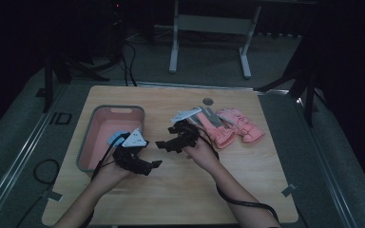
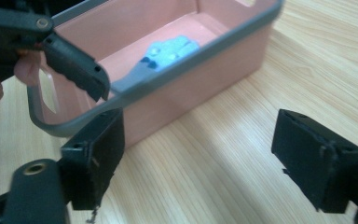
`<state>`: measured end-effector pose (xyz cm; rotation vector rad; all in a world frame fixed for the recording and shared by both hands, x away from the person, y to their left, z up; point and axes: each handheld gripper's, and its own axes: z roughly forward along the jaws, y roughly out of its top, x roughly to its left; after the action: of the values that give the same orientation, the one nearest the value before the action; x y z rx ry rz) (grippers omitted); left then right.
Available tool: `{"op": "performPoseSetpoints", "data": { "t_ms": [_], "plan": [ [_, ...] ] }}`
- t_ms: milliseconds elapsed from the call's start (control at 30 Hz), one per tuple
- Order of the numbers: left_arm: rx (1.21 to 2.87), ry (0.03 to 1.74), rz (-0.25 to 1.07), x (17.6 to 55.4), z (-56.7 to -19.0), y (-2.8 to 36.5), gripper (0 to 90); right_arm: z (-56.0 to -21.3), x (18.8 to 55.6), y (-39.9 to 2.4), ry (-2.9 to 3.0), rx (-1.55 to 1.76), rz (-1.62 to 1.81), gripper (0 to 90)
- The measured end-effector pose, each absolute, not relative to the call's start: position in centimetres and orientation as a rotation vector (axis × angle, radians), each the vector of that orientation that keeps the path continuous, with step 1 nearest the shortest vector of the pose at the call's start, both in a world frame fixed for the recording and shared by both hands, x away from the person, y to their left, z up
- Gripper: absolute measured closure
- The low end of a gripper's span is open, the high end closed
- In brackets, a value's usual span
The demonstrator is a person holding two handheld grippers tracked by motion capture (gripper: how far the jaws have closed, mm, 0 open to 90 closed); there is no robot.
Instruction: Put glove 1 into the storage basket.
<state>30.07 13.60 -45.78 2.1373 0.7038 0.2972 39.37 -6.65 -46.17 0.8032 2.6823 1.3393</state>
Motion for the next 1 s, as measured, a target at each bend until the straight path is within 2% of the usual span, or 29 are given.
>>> {"op": "performPoseSetpoints", "data": {
  "t_ms": [67,333,467,667,867,933,1000],
  "plan": [
    [2.132,0.684,0.292,29.9,-45.9,12.9,14.5,-46.2,39.3,-7.7,2.680,0.837,1.365,14.1],
    [2.117,0.627,0.238,29.1,-47.2,10.3,14.5,-46.3,39.2,-11.6,2.607,0.912,1.391,13.4],
    [2.120,0.618,0.210,29.0,-48.1,9.5,14.5,-46.5,39.3,-13.0,2.583,0.911,1.368,17.6],
    [2.132,0.603,0.173,28.6,-49.8,8.5,14.5,-46.6,39.8,-16.1,2.558,0.919,1.303,44.6],
    [2.112,0.602,0.163,28.1,-50.8,8.2,14.5,-46.8,40.6,-18.7,2.525,0.915,1.248,53.7],
    [2.113,0.608,0.166,27.9,-51.4,8.2,14.5,-47.0,41.3,-20.4,2.490,0.945,1.214,59.2],
    [2.119,0.616,0.165,27.7,-52.0,8.2,14.5,-47.0,42.4,-22.0,2.448,0.968,1.203,59.8]
  ]
}}
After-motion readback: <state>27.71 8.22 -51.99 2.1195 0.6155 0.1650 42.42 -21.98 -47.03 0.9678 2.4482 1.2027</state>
